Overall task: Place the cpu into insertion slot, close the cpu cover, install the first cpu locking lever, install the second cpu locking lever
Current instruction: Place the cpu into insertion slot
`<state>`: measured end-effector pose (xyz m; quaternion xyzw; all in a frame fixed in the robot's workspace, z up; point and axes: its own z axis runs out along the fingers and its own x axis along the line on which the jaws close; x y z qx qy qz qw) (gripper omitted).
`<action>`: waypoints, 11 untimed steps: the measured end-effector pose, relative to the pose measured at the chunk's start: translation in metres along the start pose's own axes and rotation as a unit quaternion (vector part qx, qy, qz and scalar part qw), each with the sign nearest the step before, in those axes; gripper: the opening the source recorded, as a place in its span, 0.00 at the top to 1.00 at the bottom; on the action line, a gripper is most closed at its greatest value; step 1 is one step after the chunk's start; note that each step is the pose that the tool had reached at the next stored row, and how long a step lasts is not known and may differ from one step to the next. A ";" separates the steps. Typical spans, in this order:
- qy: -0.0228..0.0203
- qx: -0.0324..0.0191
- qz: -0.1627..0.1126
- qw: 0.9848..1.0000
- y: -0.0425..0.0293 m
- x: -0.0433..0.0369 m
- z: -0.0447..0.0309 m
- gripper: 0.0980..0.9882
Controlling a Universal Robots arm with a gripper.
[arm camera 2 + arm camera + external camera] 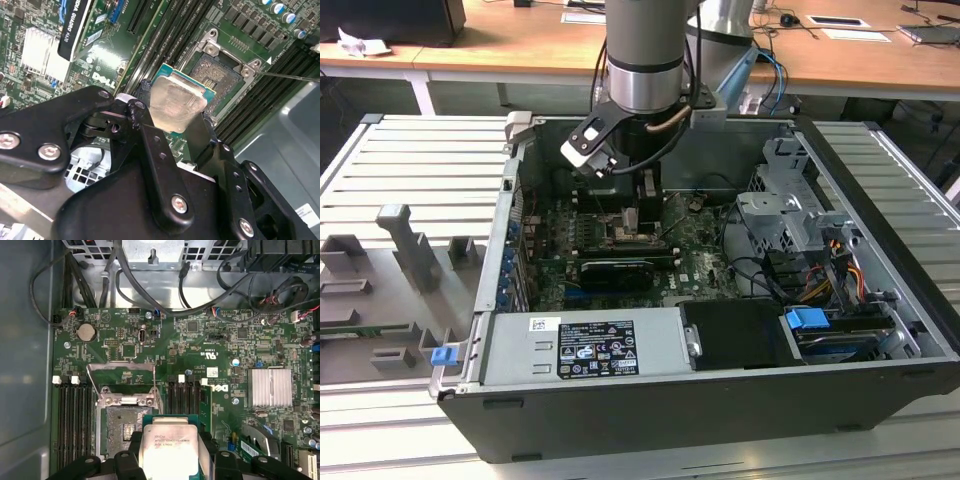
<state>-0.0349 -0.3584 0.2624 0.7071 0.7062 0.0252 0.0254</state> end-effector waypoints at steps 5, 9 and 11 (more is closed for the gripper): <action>0.000 0.000 0.000 1.000 -0.0005 0.0022 0.0039 0.52; 0.000 0.000 0.001 1.000 -0.0010 0.0025 0.0055 0.52; 0.000 -0.001 0.006 1.000 -0.0011 0.0026 0.0065 0.52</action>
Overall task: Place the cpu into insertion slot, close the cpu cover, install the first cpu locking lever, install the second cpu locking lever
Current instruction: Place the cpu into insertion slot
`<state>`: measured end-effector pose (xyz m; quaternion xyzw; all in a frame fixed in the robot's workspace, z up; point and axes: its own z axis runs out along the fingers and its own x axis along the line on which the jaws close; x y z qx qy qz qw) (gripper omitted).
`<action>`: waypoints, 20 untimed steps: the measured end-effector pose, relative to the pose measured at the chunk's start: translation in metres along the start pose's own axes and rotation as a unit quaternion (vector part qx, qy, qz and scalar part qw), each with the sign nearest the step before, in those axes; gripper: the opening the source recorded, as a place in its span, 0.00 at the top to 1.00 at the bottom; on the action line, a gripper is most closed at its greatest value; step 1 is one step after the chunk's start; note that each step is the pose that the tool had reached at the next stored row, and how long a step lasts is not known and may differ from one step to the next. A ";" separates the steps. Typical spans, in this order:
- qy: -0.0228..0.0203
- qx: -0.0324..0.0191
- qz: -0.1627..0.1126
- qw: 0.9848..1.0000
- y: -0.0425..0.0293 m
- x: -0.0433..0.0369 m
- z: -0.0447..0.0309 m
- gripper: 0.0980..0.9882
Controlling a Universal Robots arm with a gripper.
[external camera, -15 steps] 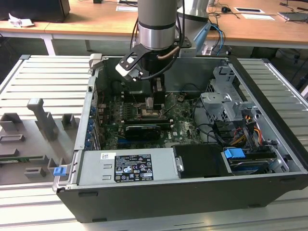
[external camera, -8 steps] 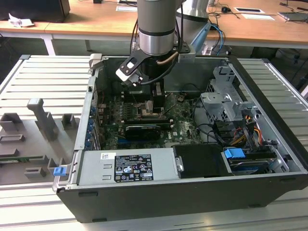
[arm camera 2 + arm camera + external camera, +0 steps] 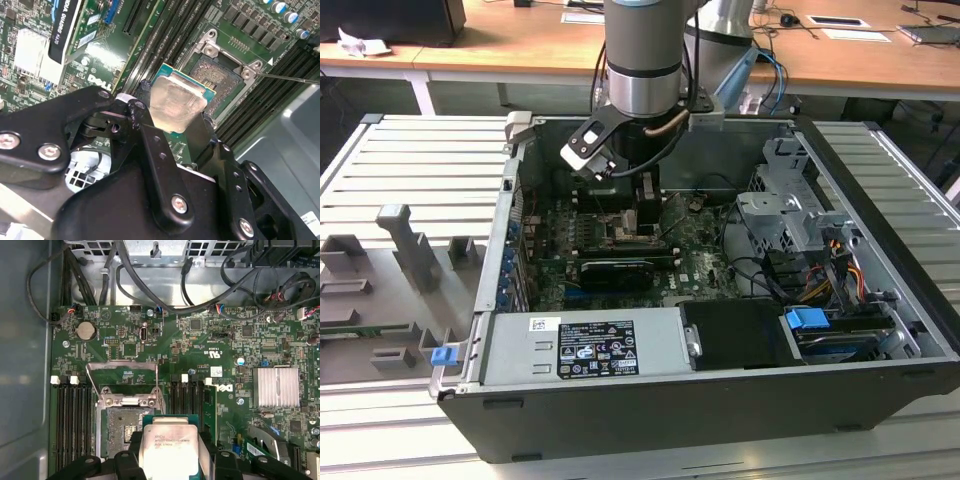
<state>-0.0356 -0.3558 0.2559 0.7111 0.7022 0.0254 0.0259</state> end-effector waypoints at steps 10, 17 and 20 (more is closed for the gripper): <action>0.002 -0.006 0.001 1.000 -0.0014 0.0083 0.0049 0.52; 0.006 -0.009 -0.001 1.000 -0.0036 0.0120 0.0131 0.52; 0.007 -0.009 -0.001 1.000 -0.0055 0.0146 0.0187 0.52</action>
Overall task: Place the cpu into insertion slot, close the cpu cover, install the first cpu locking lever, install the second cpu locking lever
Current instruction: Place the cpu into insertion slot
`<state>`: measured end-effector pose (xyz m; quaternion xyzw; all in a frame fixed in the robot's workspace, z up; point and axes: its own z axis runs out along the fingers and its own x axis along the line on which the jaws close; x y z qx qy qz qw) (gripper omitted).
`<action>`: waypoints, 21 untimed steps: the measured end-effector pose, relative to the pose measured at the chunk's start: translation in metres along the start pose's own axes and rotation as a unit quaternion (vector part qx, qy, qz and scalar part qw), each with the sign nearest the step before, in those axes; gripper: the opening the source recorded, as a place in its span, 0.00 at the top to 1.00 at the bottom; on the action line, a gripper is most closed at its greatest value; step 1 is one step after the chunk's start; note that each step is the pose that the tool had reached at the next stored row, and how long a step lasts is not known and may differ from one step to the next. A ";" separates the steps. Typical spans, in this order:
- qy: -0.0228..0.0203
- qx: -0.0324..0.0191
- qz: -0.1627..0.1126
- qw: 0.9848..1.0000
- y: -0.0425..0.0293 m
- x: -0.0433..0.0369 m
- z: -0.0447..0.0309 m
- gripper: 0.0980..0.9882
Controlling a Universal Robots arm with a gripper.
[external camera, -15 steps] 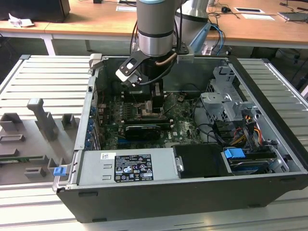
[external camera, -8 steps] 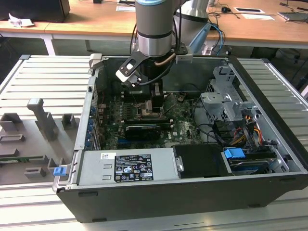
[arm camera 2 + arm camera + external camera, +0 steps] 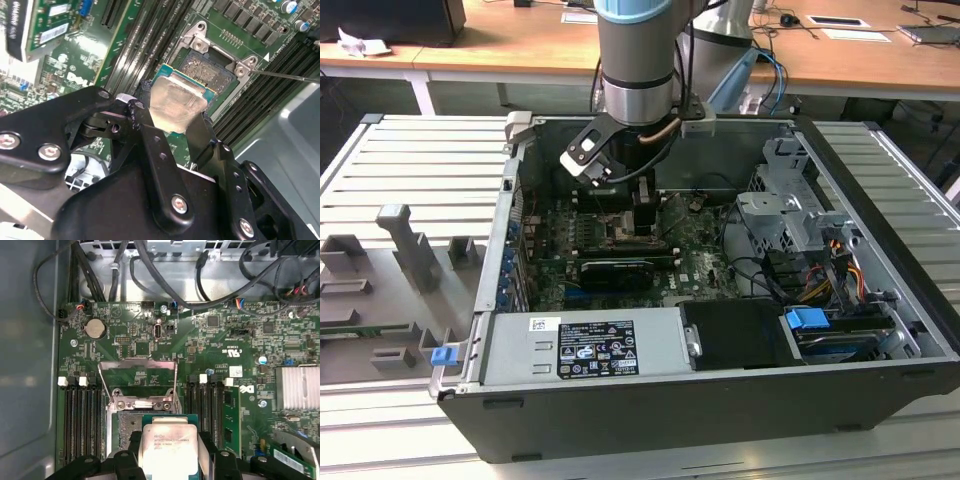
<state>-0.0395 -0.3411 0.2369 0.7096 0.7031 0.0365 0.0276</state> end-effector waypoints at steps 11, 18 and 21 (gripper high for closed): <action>0.001 0.000 -0.001 1.000 -0.0053 0.0116 0.0176 0.52; 0.001 0.000 -0.001 1.000 -0.0073 0.0134 0.0188 0.52; 0.001 0.000 -0.001 1.000 -0.0083 0.0168 0.0212 0.52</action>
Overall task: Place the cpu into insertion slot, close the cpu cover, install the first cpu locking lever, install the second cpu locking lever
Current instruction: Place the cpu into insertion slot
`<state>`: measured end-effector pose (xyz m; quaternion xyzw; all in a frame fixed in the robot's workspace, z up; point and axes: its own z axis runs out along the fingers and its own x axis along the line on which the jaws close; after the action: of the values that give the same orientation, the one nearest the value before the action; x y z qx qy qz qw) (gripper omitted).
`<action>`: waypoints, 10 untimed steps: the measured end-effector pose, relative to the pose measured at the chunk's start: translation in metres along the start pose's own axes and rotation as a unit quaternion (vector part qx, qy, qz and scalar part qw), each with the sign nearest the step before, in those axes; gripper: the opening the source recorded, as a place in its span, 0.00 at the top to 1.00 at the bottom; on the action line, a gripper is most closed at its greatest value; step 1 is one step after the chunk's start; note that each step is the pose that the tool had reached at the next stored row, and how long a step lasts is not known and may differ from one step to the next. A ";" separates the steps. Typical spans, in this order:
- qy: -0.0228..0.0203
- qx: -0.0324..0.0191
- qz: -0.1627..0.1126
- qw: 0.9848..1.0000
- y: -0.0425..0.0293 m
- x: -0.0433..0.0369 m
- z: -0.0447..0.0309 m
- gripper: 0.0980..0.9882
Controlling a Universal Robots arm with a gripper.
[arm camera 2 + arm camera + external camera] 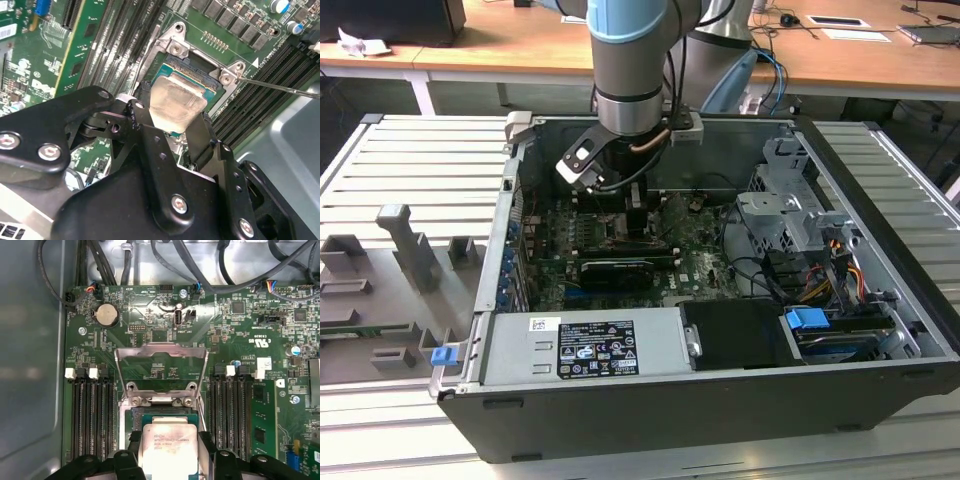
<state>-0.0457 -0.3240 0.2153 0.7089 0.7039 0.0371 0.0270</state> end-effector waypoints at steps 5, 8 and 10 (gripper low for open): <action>0.000 0.000 0.000 1.000 -0.0009 0.0031 0.0055 0.52; 0.000 0.000 0.000 1.000 -0.0010 0.0049 0.0077 0.52; 0.000 0.000 0.000 1.000 -0.0010 0.0061 0.0085 0.52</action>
<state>-0.0459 -0.3178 0.2068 0.7090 0.7038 0.0369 0.0270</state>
